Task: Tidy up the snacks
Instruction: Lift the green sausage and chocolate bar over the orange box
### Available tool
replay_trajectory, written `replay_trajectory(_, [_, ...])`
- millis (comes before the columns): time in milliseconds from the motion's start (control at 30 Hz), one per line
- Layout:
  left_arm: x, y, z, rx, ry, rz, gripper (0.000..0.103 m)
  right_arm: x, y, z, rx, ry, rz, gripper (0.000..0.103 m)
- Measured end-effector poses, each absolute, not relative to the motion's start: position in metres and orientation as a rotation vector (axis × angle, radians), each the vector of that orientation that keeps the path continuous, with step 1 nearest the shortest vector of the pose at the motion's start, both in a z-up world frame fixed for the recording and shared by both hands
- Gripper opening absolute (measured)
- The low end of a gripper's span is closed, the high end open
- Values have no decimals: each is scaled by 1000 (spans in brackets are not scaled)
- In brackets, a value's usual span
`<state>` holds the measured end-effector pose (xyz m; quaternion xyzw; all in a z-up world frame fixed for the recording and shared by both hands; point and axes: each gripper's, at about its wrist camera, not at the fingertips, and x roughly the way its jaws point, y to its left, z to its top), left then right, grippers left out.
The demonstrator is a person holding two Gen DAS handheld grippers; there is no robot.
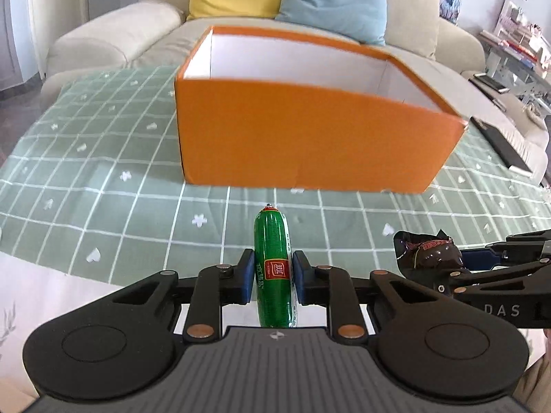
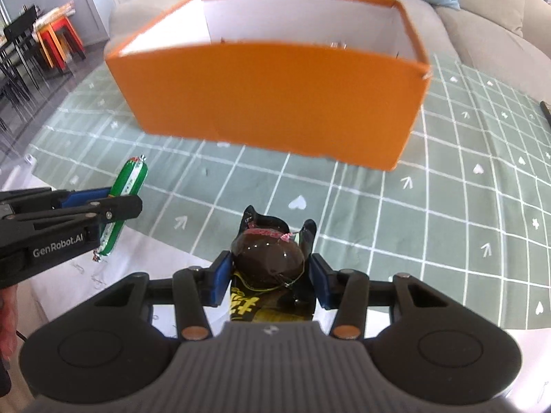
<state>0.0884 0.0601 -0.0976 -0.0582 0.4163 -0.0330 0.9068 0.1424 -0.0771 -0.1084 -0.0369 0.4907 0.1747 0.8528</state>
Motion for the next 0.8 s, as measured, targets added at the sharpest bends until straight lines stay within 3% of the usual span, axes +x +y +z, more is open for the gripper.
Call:
replay_trajectory(367, [85, 45, -46, -92, 763, -111, 25, 135, -96, -58, 1, 891, 418, 46])
replay_trajectory(800, [150, 34, 9, -73, 691, -183, 25, 183, -106, 5, -24, 762, 490, 46])
